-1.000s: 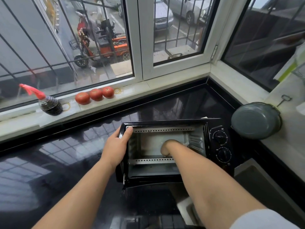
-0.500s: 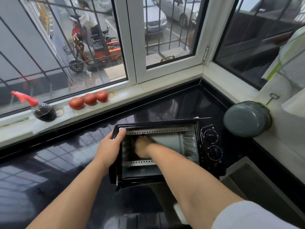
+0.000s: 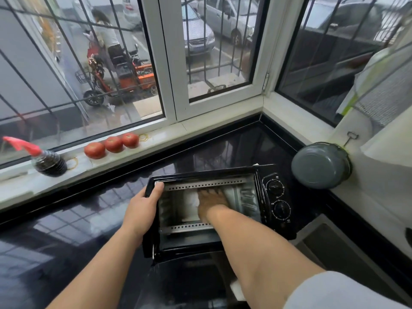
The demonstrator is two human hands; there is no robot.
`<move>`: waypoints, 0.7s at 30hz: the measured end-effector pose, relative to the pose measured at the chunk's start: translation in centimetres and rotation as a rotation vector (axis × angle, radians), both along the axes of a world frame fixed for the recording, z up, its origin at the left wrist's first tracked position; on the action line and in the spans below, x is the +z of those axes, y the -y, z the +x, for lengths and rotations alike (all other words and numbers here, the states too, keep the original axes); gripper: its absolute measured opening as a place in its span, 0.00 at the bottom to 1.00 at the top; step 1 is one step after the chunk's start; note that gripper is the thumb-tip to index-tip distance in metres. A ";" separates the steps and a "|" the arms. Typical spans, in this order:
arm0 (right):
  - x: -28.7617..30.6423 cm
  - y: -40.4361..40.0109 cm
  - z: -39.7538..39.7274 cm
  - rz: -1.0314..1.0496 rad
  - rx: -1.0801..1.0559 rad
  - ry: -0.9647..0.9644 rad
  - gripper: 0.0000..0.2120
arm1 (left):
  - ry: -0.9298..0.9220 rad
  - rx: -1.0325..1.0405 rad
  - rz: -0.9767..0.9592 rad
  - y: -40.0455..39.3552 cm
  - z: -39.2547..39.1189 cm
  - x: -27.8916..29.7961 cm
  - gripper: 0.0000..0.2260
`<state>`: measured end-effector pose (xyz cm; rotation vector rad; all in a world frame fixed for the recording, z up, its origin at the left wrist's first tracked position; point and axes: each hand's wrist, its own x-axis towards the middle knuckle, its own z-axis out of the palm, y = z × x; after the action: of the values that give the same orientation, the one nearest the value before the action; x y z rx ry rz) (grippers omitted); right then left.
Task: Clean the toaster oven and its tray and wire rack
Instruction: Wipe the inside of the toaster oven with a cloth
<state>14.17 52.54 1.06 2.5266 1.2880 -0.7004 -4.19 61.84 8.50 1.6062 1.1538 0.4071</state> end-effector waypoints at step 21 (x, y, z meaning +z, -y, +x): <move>-1.1 1.0 0.9 0.114 -0.689 -0.011 0.41 | 0.056 0.018 -0.007 0.5 -0.5 -0.4 0.18</move>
<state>15.02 51.57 -0.04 3.0717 0.4339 -0.7714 -4.70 61.36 8.14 1.5700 1.1266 0.4570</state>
